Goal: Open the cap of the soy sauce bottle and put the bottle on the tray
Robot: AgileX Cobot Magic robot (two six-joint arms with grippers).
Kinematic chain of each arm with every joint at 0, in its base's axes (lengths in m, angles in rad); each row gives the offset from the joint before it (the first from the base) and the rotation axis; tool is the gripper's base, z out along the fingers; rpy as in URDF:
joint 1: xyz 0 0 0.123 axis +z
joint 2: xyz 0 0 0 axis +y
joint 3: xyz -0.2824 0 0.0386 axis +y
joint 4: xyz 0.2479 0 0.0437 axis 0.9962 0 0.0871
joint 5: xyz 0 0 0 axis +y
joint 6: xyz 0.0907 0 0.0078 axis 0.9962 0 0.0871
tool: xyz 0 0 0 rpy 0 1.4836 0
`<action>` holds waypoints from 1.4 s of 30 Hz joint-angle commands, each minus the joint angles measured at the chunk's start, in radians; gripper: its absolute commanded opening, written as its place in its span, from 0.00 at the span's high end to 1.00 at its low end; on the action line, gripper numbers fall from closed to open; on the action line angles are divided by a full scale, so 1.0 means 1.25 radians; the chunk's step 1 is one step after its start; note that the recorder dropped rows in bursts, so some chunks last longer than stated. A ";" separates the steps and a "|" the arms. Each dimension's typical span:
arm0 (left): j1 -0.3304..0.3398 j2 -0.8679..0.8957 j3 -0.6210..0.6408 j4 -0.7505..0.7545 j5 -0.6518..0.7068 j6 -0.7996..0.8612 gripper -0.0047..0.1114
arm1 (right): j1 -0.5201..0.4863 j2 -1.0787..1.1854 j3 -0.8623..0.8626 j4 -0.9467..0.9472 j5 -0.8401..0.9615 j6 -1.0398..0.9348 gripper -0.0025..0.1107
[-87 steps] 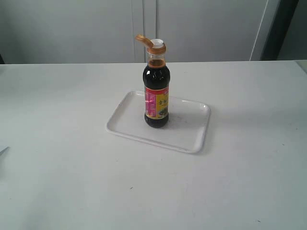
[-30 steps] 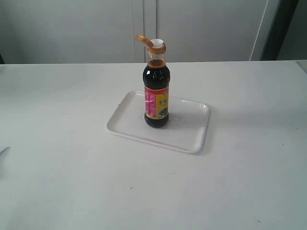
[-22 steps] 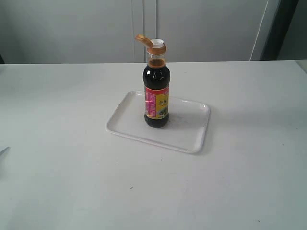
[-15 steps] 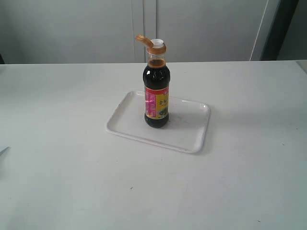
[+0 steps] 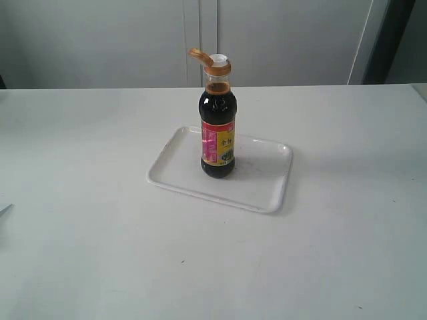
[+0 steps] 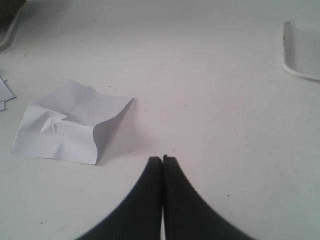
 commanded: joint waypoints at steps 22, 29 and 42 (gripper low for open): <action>0.002 -0.003 0.002 -0.009 0.004 0.000 0.96 | -0.005 -0.172 0.177 -0.055 0.032 0.052 0.98; 0.002 -0.003 0.002 -0.009 0.004 0.000 0.96 | -0.005 -0.172 0.177 -0.084 0.089 0.066 0.98; 0.002 -0.003 0.002 -0.009 0.004 0.000 0.96 | -0.005 -0.172 0.177 -0.088 0.165 0.066 0.98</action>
